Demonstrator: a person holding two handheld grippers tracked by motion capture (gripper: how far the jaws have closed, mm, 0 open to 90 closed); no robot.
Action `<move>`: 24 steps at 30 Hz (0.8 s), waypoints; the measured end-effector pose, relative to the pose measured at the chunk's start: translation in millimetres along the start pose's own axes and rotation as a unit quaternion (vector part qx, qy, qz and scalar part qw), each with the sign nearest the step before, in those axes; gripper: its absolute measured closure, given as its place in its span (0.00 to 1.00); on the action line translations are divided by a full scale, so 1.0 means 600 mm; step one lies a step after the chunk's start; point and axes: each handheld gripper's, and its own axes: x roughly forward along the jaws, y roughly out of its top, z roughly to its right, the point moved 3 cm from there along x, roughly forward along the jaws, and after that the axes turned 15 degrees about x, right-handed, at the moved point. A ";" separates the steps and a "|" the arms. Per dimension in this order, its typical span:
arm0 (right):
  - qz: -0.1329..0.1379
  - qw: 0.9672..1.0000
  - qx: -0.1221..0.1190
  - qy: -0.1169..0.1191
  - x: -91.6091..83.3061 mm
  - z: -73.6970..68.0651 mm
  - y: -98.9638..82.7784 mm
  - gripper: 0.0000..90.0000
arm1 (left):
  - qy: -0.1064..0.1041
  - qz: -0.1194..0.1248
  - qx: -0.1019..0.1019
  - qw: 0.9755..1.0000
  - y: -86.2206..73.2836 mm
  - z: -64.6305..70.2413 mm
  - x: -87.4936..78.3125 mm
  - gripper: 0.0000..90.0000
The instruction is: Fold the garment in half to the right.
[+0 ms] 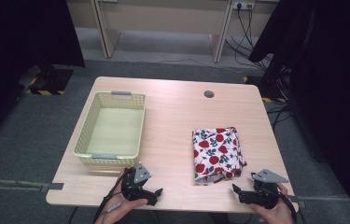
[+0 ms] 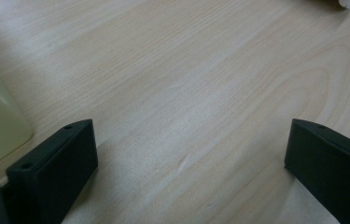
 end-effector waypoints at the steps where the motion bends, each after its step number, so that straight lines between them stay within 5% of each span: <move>1: 0.000 1.000 0.001 0.000 -0.001 0.000 -0.001 0.13 | 0.001 0.001 -0.001 1.000 -0.002 -0.001 -0.001 0.02; 24: -0.004 1.000 0.010 -0.014 -0.018 0.012 -0.028 0.08 | 0.020 -0.008 -0.019 1.000 -0.035 -0.018 -0.031 0.01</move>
